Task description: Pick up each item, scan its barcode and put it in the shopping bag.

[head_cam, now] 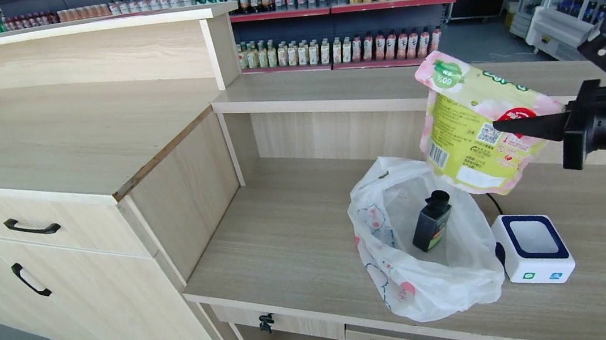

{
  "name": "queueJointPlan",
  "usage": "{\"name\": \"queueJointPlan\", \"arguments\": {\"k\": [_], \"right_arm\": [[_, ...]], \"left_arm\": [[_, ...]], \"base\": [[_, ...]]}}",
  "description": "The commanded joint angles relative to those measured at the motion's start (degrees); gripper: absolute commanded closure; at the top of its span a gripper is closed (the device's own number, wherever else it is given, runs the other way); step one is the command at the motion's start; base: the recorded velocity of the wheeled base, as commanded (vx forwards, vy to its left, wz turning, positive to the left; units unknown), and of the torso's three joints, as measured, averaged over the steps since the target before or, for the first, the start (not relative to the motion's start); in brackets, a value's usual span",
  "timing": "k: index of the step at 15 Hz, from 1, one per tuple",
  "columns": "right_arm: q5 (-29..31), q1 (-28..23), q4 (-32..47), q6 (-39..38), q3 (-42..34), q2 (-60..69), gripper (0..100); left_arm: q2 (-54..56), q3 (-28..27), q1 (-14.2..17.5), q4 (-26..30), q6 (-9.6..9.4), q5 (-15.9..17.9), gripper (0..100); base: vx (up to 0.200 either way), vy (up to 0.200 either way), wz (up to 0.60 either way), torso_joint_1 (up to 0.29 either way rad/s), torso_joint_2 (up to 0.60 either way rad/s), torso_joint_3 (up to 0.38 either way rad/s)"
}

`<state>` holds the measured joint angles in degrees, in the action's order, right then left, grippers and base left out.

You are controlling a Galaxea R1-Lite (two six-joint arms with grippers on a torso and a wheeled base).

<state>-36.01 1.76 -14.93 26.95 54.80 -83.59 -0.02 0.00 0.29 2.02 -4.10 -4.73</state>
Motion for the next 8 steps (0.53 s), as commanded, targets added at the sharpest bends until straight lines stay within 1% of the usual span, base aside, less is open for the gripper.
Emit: {"name": "queueJointPlan", "arguments": {"k": [1, 2, 4, 5, 8], "right_arm": [[-4.0, 0.7, -3.1, 0.2, -4.3, -3.8, 100], [-5.4, 0.6, -4.0, 1.4, -5.2, -4.5, 100], [-6.1, 0.2, -5.5, 5.0, -7.1, -6.1, 100], [-8.0, 0.0, -5.9, 6.7, -8.5, -6.7, 100], [-11.4, 0.0, -5.5, 12.4, -9.5, -8.3, 100]], "left_arm": [[0.0, 0.0, 0.0, 0.0, -0.03, 0.0, 0], [0.0, 0.0, 0.1, 0.0, 0.05, 0.0, 0], [0.0, 0.0, 0.0, 0.0, 0.05, 0.0, 0], [0.0, 0.0, 0.1, 0.0, 0.05, 0.0, 0], [0.0, 0.0, 0.0, 0.0, -0.03, 0.0, 0]], "base": [[0.000, 0.000, 0.00, 0.000, 0.00, 0.000], [0.000, 0.000, 0.00, 0.000, 0.00, 0.000], [0.000, 0.000, 0.00, 0.000, 0.00, 0.000], [0.000, 0.000, 0.00, 0.000, 0.00, 0.000], [0.000, 0.000, 0.00, 0.000, 0.00, 0.000]]}}
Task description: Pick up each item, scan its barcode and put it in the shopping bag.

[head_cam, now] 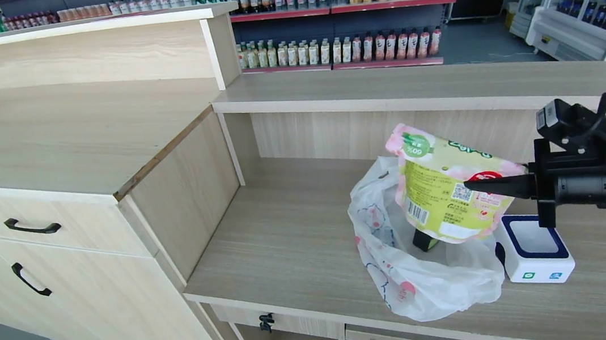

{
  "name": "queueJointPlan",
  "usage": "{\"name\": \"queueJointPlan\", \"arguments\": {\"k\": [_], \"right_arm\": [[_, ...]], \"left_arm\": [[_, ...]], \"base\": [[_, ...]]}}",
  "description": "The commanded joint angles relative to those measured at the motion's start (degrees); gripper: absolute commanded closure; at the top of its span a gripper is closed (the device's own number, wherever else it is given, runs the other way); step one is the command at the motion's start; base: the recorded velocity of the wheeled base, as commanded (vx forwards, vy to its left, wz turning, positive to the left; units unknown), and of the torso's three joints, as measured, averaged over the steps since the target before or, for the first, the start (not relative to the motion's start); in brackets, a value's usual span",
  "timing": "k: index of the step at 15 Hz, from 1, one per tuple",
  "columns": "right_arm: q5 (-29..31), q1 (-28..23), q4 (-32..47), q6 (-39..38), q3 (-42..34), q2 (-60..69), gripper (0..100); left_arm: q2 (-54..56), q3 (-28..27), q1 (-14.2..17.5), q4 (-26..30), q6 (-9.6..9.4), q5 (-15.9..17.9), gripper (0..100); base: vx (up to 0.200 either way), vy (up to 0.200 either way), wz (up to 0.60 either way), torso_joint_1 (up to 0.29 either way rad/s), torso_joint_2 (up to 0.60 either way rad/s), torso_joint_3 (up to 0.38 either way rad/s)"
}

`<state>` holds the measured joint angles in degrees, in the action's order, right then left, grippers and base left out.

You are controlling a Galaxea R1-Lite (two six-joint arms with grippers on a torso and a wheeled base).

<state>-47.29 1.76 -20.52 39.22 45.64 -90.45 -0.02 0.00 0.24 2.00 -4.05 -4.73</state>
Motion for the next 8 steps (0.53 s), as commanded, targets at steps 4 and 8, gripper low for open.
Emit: {"name": "queueJointPlan", "arguments": {"k": [4, 8], "right_arm": [[-0.3, 0.1, 1.1, 2.2, -1.9, -1.7, 100], [-1.2, -2.2, 7.4, 10.0, -2.3, -3.0, 100]], "left_arm": [[0.0, 0.0, 0.0, 0.0, 0.00, 0.0, 0], [0.0, 0.0, 0.0, 0.0, -0.08, 0.0, 0]], "base": [[0.000, 0.000, 0.00, 0.000, 0.00, 0.000], [0.000, 0.000, 0.00, 0.000, 0.00, 0.000]]}}
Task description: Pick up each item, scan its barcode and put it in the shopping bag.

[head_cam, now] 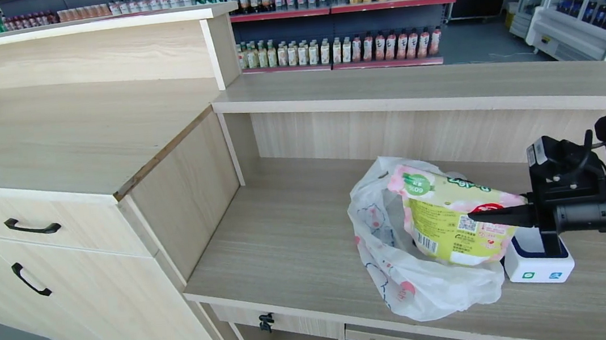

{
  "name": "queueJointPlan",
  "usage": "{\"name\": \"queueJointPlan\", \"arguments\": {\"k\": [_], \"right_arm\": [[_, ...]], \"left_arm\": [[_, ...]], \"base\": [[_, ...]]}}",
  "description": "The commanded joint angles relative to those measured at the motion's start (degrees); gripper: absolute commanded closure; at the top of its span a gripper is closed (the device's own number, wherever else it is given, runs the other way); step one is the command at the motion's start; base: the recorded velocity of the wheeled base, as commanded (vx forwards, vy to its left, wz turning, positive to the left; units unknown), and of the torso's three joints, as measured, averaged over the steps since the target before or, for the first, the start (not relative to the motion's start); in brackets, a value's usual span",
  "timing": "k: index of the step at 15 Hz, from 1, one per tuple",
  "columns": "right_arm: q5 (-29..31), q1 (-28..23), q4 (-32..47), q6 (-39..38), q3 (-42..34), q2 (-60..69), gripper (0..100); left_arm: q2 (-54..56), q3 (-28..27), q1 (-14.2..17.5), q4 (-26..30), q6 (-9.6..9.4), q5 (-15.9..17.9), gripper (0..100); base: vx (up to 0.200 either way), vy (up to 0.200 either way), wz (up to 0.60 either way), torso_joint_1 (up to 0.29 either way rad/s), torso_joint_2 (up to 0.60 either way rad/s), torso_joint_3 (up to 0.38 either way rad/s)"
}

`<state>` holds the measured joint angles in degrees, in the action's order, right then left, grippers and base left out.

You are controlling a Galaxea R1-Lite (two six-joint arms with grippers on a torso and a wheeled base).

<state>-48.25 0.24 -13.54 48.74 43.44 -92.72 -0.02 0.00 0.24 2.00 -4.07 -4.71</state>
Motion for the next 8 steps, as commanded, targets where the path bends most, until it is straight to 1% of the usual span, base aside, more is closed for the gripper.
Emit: {"name": "queueJointPlan", "arguments": {"k": [1, 3, 8], "right_arm": [[-1.1, -1.4, 1.3, 2.3, -0.1, -1.4, 100], [-1.8, -2.1, 1.4, 3.6, -0.1, -2.7, 100], [-2.9, -2.0, 1.1, 3.6, 0.3, -6.0, 100]], "left_arm": [[0.0, 0.0, 0.0, 0.0, -0.06, 0.0, 0], [0.0, 0.0, 0.0, 0.0, 0.03, 0.0, 0], [0.0, 0.0, 0.0, 0.0, -0.06, 0.0, 0]], "base": [[0.000, 0.000, 0.00, 0.000, 0.00, 0.000], [0.000, 0.000, 0.00, 0.000, 0.00, 0.000], [0.000, 0.000, 0.00, 0.000, 0.00, 0.000]]}}
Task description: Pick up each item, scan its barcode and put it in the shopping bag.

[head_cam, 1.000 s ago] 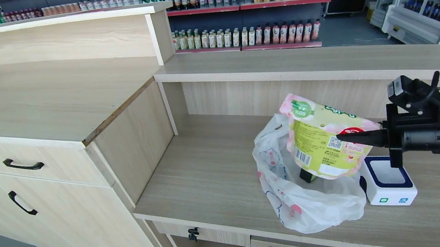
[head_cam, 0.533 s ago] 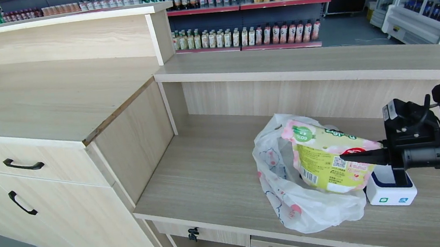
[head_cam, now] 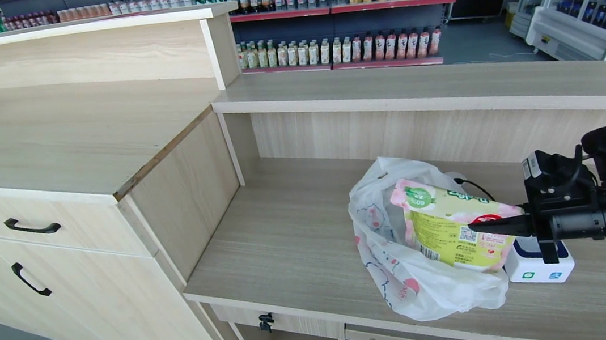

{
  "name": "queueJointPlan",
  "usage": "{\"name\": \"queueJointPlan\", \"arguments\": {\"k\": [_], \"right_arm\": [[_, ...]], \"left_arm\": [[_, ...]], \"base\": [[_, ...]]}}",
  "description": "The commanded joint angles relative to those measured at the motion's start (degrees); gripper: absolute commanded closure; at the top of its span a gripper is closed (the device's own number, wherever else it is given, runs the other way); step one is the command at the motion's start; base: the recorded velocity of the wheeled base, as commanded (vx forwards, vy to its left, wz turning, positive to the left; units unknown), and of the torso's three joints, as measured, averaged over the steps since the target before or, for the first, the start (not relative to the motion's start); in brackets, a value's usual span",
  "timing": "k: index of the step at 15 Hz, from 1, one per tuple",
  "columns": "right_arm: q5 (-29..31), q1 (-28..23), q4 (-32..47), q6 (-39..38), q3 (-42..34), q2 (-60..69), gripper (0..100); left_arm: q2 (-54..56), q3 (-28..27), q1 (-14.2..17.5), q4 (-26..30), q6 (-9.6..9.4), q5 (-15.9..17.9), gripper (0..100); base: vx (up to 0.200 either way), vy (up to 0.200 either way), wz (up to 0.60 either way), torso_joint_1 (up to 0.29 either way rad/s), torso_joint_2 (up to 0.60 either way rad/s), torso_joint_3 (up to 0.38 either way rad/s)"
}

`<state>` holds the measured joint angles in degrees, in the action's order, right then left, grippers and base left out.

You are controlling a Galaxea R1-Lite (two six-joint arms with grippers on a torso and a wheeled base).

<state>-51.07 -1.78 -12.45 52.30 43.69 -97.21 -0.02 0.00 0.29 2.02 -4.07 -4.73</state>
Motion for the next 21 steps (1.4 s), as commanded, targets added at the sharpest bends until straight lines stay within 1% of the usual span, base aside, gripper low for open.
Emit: {"name": "queueJointPlan", "arguments": {"k": [1, 2, 7, 21], "right_arm": [[-0.2, 0.1, -0.3, 0.1, 0.4, -2.3, 100], [-0.3, 0.1, -0.5, 0.1, 0.5, -2.7, 100], [-0.4, 0.4, -6.9, 0.0, 0.9, -8.2, 100], [-0.3, 1.4, -6.7, 0.4, 0.1, -7.8, 100]], "left_arm": [[0.0, 0.0, 0.0, 0.0, 0.03, 0.0, 0], [0.0, 0.0, 0.0, 0.0, 0.03, 0.0, 0], [0.0, 0.0, 0.0, 0.0, 0.03, 0.0, 0], [0.0, 0.0, 0.0, 0.0, 0.03, 0.0, 0]], "base": [[0.000, 0.000, 0.00, 0.000, 0.00, 0.000], [0.000, 0.000, 0.00, 0.000, 0.00, 0.000], [0.000, 0.000, 0.00, 0.000, 0.00, 0.000], [0.000, 0.000, 0.00, 0.000, 0.00, 0.000]]}}
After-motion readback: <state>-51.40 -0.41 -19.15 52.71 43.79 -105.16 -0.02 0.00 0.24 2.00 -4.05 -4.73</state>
